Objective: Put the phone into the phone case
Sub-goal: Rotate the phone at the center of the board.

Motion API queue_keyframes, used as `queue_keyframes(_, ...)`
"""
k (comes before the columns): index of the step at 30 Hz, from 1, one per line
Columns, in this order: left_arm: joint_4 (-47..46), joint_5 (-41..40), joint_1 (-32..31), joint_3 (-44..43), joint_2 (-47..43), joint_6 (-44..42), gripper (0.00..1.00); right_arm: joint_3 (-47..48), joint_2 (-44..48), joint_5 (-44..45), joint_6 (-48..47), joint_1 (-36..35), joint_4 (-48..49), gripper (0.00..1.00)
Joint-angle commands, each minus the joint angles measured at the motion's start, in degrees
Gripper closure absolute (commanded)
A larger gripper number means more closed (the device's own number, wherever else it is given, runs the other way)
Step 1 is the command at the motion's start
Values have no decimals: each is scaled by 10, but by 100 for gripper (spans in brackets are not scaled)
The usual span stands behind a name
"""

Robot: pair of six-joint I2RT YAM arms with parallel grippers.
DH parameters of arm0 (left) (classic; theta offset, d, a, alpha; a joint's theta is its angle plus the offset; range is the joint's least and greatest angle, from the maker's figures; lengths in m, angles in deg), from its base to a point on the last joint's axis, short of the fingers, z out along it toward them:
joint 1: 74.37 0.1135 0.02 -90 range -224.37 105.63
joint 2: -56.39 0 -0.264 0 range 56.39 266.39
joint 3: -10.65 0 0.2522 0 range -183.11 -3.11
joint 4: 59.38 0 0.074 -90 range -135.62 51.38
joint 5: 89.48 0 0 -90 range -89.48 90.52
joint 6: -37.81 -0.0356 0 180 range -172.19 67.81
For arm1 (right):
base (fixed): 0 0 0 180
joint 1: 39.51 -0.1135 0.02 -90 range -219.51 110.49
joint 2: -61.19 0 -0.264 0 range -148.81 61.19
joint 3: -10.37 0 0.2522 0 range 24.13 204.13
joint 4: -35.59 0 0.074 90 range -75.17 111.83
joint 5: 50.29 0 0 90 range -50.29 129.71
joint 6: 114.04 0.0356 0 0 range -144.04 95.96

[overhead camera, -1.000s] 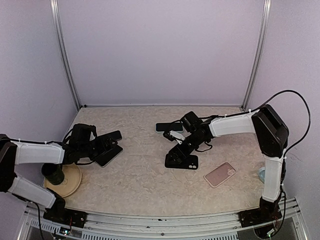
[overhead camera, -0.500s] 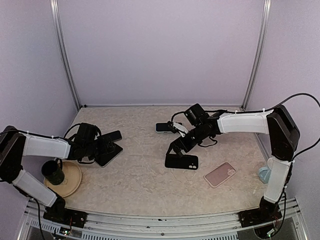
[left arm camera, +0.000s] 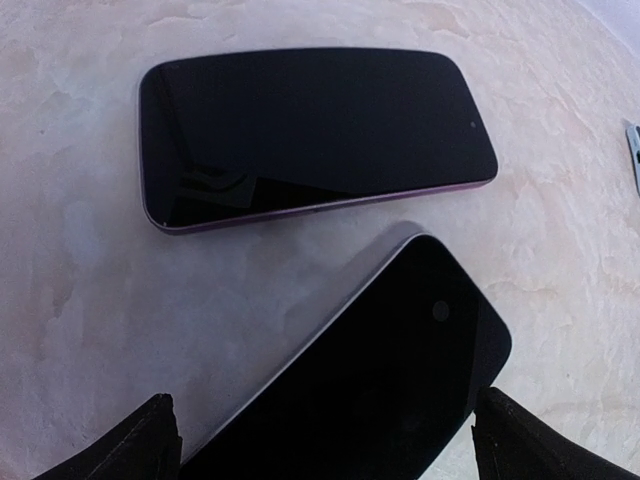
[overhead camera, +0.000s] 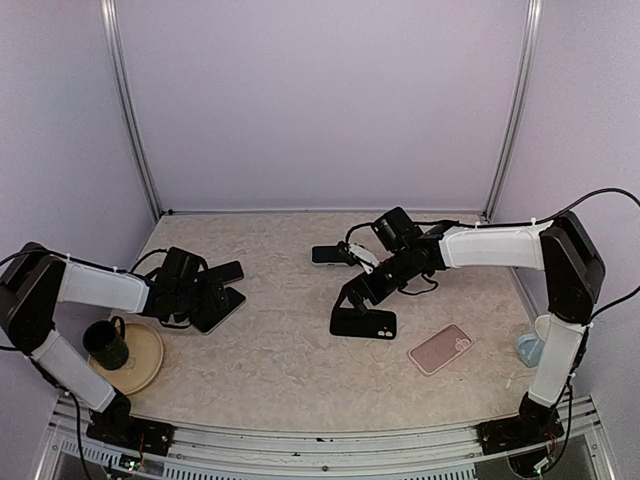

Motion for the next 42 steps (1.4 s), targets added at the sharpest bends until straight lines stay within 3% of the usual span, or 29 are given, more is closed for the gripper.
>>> queue_keyframes(1, 4, 26, -4, -4, 17, 0, 1, -15, 28, -1, 10, -6, 15, 0)
queue_keyframes(11, -14, 67, -31, 28, 0, 34, 1, -22, 32, 5, 12, -6, 20, 0)
queue_keyframes(20, -25, 73, -102, 36, -5, 72, 1, -22, 28, 12, 14, -6, 23, 0)
queue_keyframes(30, -46, 85, -171, -5, 64, 97, 1, -23, 34, 20, 16, -6, 21, 0)
queue_keyframes(42, -67, 119, -192, -65, 107, 84, 1, -25, 45, 52, 24, -2, 19, 0)
